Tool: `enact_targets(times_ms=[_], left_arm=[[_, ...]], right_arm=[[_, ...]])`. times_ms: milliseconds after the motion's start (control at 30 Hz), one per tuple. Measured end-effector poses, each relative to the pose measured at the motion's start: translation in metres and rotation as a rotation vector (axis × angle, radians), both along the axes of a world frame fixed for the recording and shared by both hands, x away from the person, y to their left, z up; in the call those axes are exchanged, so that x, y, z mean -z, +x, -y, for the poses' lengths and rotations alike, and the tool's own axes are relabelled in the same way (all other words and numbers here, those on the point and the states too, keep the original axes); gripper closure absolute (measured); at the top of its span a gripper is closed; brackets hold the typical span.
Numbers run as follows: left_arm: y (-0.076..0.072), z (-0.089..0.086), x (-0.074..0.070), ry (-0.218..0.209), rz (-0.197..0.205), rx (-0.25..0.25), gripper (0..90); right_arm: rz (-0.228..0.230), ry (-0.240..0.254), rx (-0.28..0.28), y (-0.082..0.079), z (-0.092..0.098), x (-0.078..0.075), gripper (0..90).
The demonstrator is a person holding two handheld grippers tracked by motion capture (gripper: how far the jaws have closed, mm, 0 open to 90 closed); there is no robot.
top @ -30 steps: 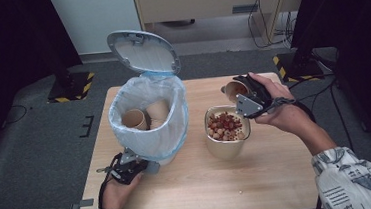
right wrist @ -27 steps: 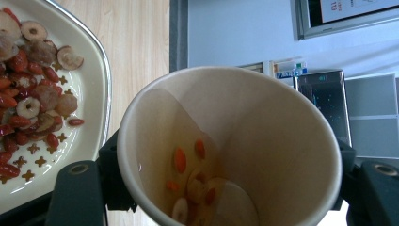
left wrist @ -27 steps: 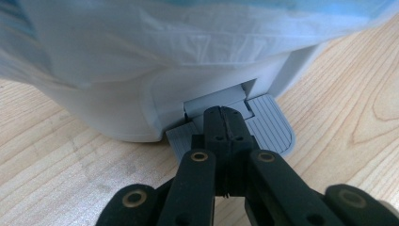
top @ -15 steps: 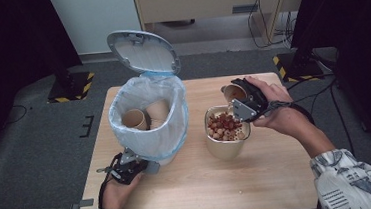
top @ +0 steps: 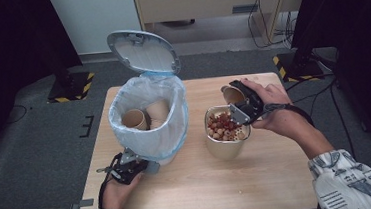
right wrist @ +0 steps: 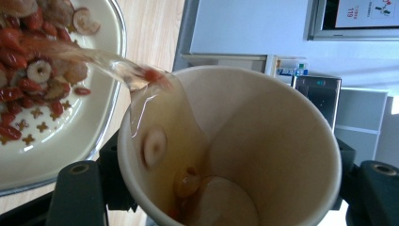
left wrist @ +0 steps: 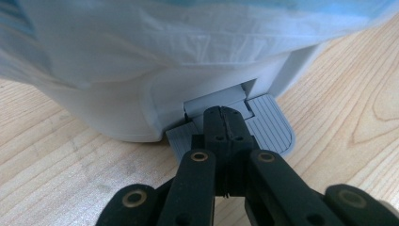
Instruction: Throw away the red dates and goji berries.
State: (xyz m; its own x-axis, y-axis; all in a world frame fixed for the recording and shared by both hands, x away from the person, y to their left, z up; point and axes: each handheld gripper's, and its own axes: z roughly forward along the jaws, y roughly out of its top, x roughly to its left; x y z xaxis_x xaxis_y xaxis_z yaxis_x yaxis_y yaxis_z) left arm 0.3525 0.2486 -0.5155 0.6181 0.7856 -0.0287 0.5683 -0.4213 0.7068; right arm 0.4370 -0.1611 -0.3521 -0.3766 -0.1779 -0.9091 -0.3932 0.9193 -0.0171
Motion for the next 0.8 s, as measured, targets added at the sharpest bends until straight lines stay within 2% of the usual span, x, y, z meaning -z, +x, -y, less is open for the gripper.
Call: enact_targets(times_ms=[167,367,433,733,800], left_arm=[[0.0,0.0,0.0,0.0,-0.001,0.0,90.0],[0.0,0.0,0.0,0.0,-0.001,0.0,90.0],[0.0,0.0,0.0,0.001,-0.001,0.0,90.0],[0.0,0.0,0.0,-0.003,-0.001,-0.001,90.0],[0.0,0.0,0.0,-0.002,-0.001,-0.001,90.0]], right_arm=[[0.017,0.004,0.003,0.001,0.001,-0.004,28.6],[0.058,-0.027,-0.008,-0.002,0.002,-0.01,28.9],[0.08,-0.058,-0.016,-0.004,0.002,-0.014,28.9],[0.132,-0.084,-0.031,-0.01,0.002,-0.021,28.9],[0.149,-0.104,-0.032,-0.011,0.002,-0.021,28.9]])
